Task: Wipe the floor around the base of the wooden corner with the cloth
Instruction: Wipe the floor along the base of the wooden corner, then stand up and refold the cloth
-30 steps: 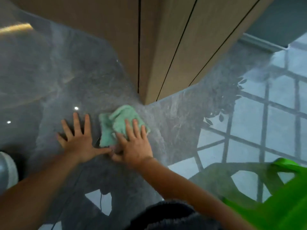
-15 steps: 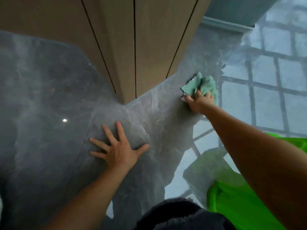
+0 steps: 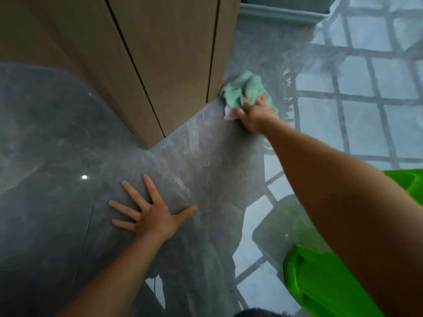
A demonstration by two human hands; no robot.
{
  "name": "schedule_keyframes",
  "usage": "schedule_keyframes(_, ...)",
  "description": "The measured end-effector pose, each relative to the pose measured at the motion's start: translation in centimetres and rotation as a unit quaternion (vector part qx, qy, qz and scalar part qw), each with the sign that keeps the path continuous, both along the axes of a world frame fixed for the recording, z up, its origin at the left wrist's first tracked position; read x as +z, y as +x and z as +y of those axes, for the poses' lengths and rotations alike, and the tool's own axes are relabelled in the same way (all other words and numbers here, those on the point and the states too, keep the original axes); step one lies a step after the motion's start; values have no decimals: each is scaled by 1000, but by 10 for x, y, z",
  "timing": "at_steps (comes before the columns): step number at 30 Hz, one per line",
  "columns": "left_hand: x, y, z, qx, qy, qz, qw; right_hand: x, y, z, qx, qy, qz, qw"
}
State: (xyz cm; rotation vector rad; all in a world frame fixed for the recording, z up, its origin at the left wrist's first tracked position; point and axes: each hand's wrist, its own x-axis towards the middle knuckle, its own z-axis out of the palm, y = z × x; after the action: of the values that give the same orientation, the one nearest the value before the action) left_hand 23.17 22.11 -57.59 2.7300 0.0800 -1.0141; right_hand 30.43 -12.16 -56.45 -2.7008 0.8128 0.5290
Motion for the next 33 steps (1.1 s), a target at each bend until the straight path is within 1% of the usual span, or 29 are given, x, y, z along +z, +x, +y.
schedule_keyframes(2, -1, 0, 1, 2, -4, -3, 1000, 2, 11, -1, -61, 3, 40, 997)
schedule_keyframes(4, 2, -1, 2, -4, -11, 3, 1000, 1, 15, 32, -76, 14, 20, 997)
schedule_keyframes(5, 3, -1, 3, -8, -14, 6, 1000, 0, 13, 56, -58, 22, -1, 998)
schedule_keyframes(7, 7, 0, 5, 2, -32, -6, 999, -1, -1, 109, 23, 42, -53, 997)
schedule_keyframes(9, 15, -4, 12, 55, -71, -65, 994, 2, -25, 160, 107, 77, -90, 987)
schedule_keyframes(11, 26, -11, 23, 118, -120, -150, 974, 6, -54, 203, 189, 113, -97, 971)
schedule_keyframes(13, 36, -14, 33, 137, -152, -209, 956, 13, -78, 233, 228, 180, -112, 950)
schedule_keyframes(14, 38, -12, 39, 144, -165, -216, 951, 18, -87, 242, 231, 228, -126, 938)
schedule_keyframes(15, 40, -8, 42, 169, -181, -198, 948, 23, -94, 249, 225, 279, -148, 922)
schedule_keyframes(16, 42, -2, 43, 211, -211, -163, 940, 27, -99, 255, 199, 333, -173, 905)
schedule_keyframes(17, 46, 6, 41, 272, -252, -110, 922, 32, -104, 257, 128, 394, -201, 888)
schedule_keyframes(18, 50, 14, 38, 339, -309, -37, 888, 39, -108, 257, 9, 459, -217, 861)
schedule_keyframes(19, 53, 22, 34, 390, -367, 47, 843, 46, -110, 252, -116, 516, -228, 817)
schedule_keyframes(20, 55, 28, 29, 412, -409, 119, 806, 51, -112, 244, -217, 548, -238, 772)
schedule_keyframes(21, 58, 33, 23, 407, -425, 174, 790, 56, -115, 234, -293, 559, -244, 736)
schedule_keyframes(22, 62, 36, 15, 382, -422, 213, 794, 61, -121, 222, -343, 561, -243, 713)
schedule_keyframes(23, 65, 39, 4, 348, -408, 242, 809, 64, -127, 210, -369, 567, -239, 697)
schedule_keyframes(24, 68, 39, -9, 309, -391, 273, 823, 69, -134, 199, -377, 575, -230, 689)
schedule_keyframes(25, 72, 37, -26, 272, -384, 318, 823, 74, -142, 193, -368, 581, -218, 692)
schedule_keyframes(26, 76, 33, -45, 236, -388, 369, 811, 80, -152, 189, -347, 576, -208, 711)
schedule_keyframes(27, 81, 26, -64, 206, -396, 413, 794, 84, -161, 187, -326, 553, -208, 738)
schedule_keyframes(28, 88, 17, -83, 184, -397, 441, 784, 89, -171, 184, -317, 518, -222, 763)
schedule_keyframes(29, 98, 7, -98, 168, -392, 456, 781, 96, -180, 180, -327, 487, -250, 771)
schedule_keyframes(30, 110, -2, -109, 155, -385, 471, 779, 107, -191, 177, -355, 459, -276, 766)
schedule_keyframes(31, 123, -10, -114, 149, -378, 489, 772, 120, -203, 175, -394, 436, -305, 750)
schedule_keyframes(32, 137, -17, -116, 149, -373, 505, 764, 133, -216, 175, -430, 396, -330, 741)
schedule_keyframes(33, 151, -23, -113, 150, -359, 512, 766, 149, -229, 178, -471, 342, -342, 738)
